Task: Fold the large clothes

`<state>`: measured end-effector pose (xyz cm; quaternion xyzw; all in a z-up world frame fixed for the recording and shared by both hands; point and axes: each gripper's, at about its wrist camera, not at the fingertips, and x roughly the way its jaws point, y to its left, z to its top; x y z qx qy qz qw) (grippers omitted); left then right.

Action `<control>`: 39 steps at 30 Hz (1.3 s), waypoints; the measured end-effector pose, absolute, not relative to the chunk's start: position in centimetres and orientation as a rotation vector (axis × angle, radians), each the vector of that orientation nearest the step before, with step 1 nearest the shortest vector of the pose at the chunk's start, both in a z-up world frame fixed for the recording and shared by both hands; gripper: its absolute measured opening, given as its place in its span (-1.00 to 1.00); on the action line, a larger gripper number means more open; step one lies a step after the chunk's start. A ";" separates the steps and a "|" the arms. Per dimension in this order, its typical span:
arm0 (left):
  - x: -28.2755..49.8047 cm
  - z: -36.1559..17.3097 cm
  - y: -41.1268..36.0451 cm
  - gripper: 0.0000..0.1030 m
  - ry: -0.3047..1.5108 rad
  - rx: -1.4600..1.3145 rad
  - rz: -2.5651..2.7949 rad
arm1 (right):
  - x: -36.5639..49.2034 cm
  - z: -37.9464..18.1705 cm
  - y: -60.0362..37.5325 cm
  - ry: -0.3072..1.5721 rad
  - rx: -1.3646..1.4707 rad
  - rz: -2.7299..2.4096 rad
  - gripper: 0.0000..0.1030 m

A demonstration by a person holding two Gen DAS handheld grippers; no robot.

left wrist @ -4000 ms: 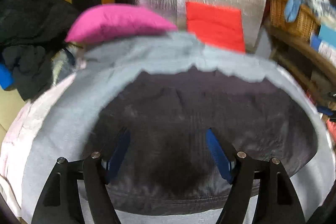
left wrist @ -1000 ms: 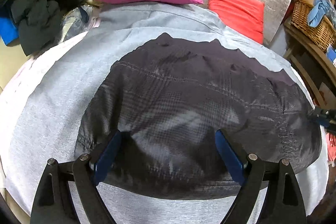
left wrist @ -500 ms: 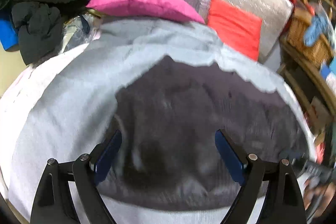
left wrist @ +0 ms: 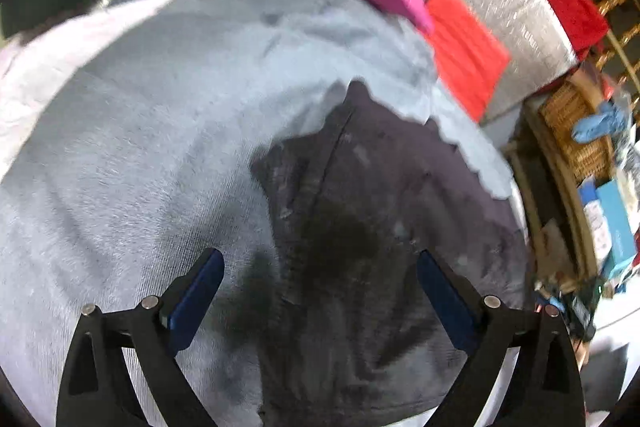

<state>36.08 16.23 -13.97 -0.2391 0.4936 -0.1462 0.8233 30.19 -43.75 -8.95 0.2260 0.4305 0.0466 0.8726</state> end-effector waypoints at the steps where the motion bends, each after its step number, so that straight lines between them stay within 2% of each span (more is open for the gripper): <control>1: 36.5 -14.6 15.6 0.88 1.079 -0.496 -0.348 | 30.8 -10.0 -45.2 0.931 0.507 0.087 0.64; 5: 36.9 -16.2 12.6 0.88 1.147 -0.432 -0.466 | 32.4 -14.4 -46.9 1.044 0.691 0.203 0.64; 7: 37.2 -16.4 11.1 0.87 1.136 -0.360 -0.470 | 32.8 -15.3 -46.1 1.078 0.647 0.226 0.65; 8: 37.4 -16.4 10.7 0.80 1.134 -0.348 -0.455 | 32.9 -15.1 -45.6 1.069 0.607 0.219 0.62; 10: 37.5 -15.8 9.5 -0.23 1.127 -0.310 -0.447 | 33.3 -14.9 -45.6 1.087 0.627 0.226 -0.24; 11: 37.6 -15.2 9.5 -0.44 1.122 -0.317 -0.439 | 33.4 -14.4 -45.5 1.095 0.631 0.237 -0.50; 12: 37.4 -14.1 9.2 -0.61 1.103 -0.307 -0.429 | 33.2 -13.1 -44.8 1.085 0.566 0.237 -0.60; 13: 37.1 -12.9 8.7 -0.65 1.078 -0.271 -0.418 | 33.1 -11.9 -44.3 1.077 0.517 0.236 -0.62; 20: 32.4 -3.0 7.2 -0.67 0.856 -0.222 -0.459 | 29.7 2.0 -40.2 0.897 0.284 0.261 -0.69; 24: 28.4 -1.5 7.3 -0.66 0.787 -0.224 -0.491 | 25.2 5.7 -40.7 0.833 0.217 0.250 -0.69; 26: 26.9 -3.6 7.2 -0.63 0.798 -0.228 -0.497 | 22.9 4.6 -41.4 0.832 0.222 0.239 -0.69; 28: 26.7 -7.7 7.1 -0.43 0.888 -0.258 -0.471 | 21.8 2.0 -42.0 0.844 0.257 0.234 -0.64; 29: 26.7 -10.0 7.0 -0.33 0.953 -0.260 -0.443 | 20.9 -1.1 -42.9 0.877 0.321 0.225 -0.55; 30: 26.7 -12.4 6.8 -0.16 1.025 -0.245 -0.386 | 20.7 -3.5 -43.4 0.917 0.362 0.209 -0.48; 31: 26.5 -14.8 6.8 0.25 1.072 -0.220 -0.321 | 20.6 -6.1 -43.7 0.968 0.387 0.182 -0.40; 32: 25.9 -15.6 7.2 0.33 1.043 -0.238 -0.312 | 20.0 -9.7 -44.2 1.044 0.391 0.105 -0.15; 33: 25.3 -15.5 7.8 0.37 1.011 -0.261 -0.307 | 19.5 -11.0 -44.4 1.061 0.390 0.065 0.19; 35: 24.6 -14.2 8.7 0.43 1.011 -0.273 -0.266 | 17.5 -12.1 -45.4 1.019 0.480 0.049 0.20; 39: 23.5 -9.5 9.6 0.46 0.896 -0.232 -0.183 | 16.1 -7.5 -45.3 0.926 0.369 -0.034 0.21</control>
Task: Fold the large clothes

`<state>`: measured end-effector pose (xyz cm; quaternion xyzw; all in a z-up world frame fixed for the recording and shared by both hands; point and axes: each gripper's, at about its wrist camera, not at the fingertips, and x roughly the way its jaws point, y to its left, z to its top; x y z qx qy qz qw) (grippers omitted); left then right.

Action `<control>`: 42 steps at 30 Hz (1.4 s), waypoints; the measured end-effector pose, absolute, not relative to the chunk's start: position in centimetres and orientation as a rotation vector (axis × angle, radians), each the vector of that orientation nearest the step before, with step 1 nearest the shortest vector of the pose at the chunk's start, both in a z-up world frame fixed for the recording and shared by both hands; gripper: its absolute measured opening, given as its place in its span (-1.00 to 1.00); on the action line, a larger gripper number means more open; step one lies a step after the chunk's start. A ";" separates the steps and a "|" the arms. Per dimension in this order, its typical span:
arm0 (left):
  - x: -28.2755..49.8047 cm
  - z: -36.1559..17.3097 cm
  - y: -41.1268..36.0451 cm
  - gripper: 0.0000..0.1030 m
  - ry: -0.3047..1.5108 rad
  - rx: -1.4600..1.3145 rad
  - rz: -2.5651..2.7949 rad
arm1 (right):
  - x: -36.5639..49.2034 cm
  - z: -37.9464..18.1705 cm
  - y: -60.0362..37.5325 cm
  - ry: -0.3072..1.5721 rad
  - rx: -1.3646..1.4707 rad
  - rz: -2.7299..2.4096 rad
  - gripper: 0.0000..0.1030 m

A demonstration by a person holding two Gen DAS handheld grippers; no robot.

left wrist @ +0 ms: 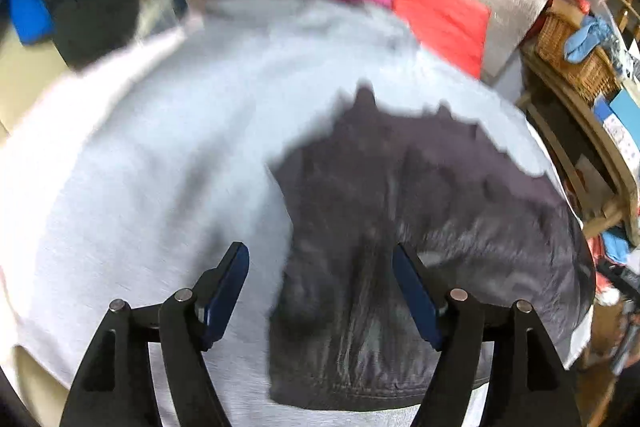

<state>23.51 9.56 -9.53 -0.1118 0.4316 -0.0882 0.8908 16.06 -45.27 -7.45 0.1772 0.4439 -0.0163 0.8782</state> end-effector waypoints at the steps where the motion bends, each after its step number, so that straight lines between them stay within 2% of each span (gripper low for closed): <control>1: 23.1 -8.3 9.5 0.50 0.860 -0.221 -0.153 | 15.9 -5.9 -44.9 0.892 0.336 -0.055 0.21; 5: 21.8 -6.1 8.1 0.52 0.778 -0.167 -0.155 | 15.8 -0.3 -42.1 0.745 0.279 0.015 0.53; 6: 21.5 -6.0 6.8 0.53 0.766 -0.132 -0.154 | 16.3 -0.1 -40.9 0.745 0.268 0.057 0.54; 10: 21.4 -8.2 1.7 0.53 0.779 -0.024 -0.107 | 19.4 -3.5 -38.3 0.840 0.236 0.097 0.54; 11: 21.1 -8.9 1.1 0.53 0.797 0.003 -0.095 | 20.7 -6.0 -38.6 0.903 0.216 0.023 0.54; 14: 21.7 -12.7 -0.8 0.53 0.915 0.106 -0.033 | 21.6 -10.1 -40.3 1.009 0.263 -0.108 0.54; 21: 20.2 -9.9 -0.5 0.53 0.855 0.092 -0.005 | 17.2 -4.0 -35.5 0.779 0.166 -0.075 0.54; 24: 19.4 -9.5 -0.8 0.53 0.855 0.090 -0.019 | 14.4 -4.0 -31.8 0.715 0.153 -0.023 0.57; 27: 18.7 -9.8 -0.9 0.53 0.864 0.077 -0.027 | 12.9 -6.2 -28.8 0.724 0.074 -0.001 0.57; 31: 17.8 -9.6 -1.1 0.54 0.873 0.052 -0.041 | 14.0 -11.3 -26.7 0.839 -0.022 -0.044 0.58; 36: 15.5 -7.5 -1.4 0.55 0.816 0.017 -0.073 | 12.4 -7.3 -26.1 0.758 0.010 -0.075 0.58; 39: 13.5 -5.9 -1.9 0.70 0.775 -0.004 -0.095 | 10.2 -5.1 -25.2 0.705 0.012 -0.097 0.58; 42: 11.6 -4.8 -2.5 0.72 0.739 0.009 -0.104 | 7.8 -4.2 -23.9 0.691 0.029 -0.109 0.63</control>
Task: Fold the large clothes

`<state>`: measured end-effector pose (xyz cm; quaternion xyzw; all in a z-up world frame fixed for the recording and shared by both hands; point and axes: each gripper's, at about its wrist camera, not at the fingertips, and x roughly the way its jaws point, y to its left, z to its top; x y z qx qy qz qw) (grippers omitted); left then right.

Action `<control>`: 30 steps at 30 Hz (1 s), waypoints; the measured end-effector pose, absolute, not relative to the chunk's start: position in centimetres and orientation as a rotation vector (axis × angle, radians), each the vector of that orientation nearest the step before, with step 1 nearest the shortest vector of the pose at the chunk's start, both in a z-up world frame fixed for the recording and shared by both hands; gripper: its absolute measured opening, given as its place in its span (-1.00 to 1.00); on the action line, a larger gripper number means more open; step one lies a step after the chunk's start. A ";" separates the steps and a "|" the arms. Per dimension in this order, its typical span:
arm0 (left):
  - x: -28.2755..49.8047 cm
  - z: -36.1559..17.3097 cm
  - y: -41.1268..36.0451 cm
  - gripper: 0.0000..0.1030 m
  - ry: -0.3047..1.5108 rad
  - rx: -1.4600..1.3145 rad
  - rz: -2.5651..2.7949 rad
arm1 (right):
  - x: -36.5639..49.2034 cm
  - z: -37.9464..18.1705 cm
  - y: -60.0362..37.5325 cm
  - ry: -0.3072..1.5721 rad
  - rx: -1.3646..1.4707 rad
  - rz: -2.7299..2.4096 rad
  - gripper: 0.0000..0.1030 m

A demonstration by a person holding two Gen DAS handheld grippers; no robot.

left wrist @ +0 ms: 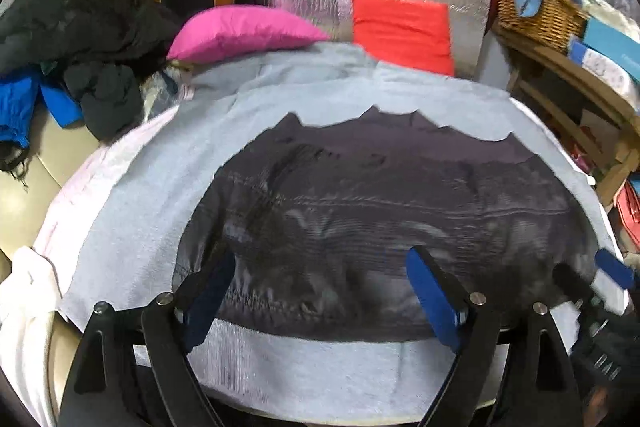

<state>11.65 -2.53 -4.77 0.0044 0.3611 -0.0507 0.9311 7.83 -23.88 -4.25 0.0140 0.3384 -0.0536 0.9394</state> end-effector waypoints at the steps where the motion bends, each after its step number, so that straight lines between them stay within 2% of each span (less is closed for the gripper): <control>1: 10.9 -4.4 -2.8 0.72 0.733 0.014 -0.112 | 6.9 -4.3 -23.5 0.690 0.032 -0.115 0.63; 10: 6.1 -2.4 -3.7 0.74 0.678 0.013 -0.141 | 1.1 -3.2 -22.9 0.638 0.052 -0.147 0.63; 13: 4.6 -1.8 -3.9 0.97 0.646 0.023 -0.125 | 0.0 -2.7 -22.6 0.617 0.060 -0.168 0.64; 30: 3.9 -2.2 -3.7 0.98 0.650 0.008 -0.137 | -0.5 -2.1 -21.4 0.603 0.045 -0.217 0.67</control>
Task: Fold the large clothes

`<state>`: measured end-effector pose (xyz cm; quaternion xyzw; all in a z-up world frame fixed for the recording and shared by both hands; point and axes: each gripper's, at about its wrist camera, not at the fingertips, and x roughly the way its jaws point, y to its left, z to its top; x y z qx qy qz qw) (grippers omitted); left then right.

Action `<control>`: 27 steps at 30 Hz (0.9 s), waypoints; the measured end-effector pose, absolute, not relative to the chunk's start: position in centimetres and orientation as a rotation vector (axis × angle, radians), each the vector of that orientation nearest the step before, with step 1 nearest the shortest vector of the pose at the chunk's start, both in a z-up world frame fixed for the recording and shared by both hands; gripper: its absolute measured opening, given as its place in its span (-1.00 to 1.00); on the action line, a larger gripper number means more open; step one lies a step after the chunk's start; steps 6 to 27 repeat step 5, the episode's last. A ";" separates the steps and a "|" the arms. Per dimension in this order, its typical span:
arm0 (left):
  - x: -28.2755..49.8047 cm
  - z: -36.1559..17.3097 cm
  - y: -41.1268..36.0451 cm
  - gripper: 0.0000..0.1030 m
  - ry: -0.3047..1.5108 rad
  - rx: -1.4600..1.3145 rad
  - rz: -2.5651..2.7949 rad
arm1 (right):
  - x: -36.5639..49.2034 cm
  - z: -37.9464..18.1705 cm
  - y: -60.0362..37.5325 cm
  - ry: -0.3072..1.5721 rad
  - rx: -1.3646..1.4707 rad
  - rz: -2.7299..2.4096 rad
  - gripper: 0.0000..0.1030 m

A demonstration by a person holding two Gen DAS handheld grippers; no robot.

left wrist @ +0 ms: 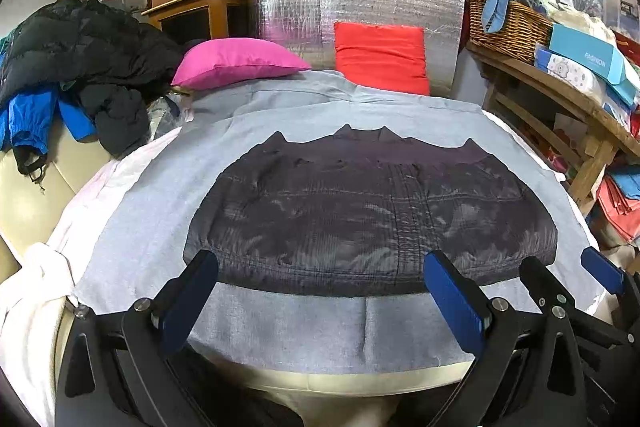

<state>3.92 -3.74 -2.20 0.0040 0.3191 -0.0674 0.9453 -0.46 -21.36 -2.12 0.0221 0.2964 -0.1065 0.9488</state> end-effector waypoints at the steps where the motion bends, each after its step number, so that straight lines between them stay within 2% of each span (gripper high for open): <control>1: 3.9 -2.2 -3.7 0.98 0.649 0.008 -0.141 | -0.4 -2.1 -21.3 0.604 0.040 -0.219 0.67; 27: 3.7 -2.1 -3.7 0.98 0.638 0.017 -0.135 | -0.4 -2.1 -21.4 0.601 0.033 -0.233 0.67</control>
